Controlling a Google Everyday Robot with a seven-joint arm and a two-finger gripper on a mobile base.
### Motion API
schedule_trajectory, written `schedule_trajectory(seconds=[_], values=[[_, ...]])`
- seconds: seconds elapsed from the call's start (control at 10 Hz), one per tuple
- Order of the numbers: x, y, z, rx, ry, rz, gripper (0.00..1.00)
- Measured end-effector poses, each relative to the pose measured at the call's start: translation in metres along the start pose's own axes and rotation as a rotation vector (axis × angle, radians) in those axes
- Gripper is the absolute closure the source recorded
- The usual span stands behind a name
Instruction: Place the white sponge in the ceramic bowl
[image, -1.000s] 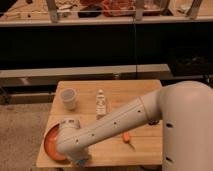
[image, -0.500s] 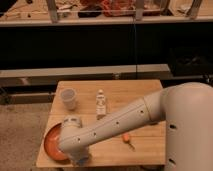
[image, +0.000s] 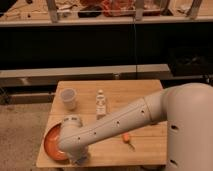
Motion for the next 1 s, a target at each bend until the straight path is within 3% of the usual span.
schedule_trajectory(seconds=[0.4, 0.8, 1.0], values=[[0.006, -0.006, -0.005, 0.011, 0.009, -0.004, 0.96], [0.011, -0.013, -0.008, 0.017, 0.015, -0.010, 0.80], [0.014, -0.016, -0.008, 0.025, 0.015, -0.019, 0.67]])
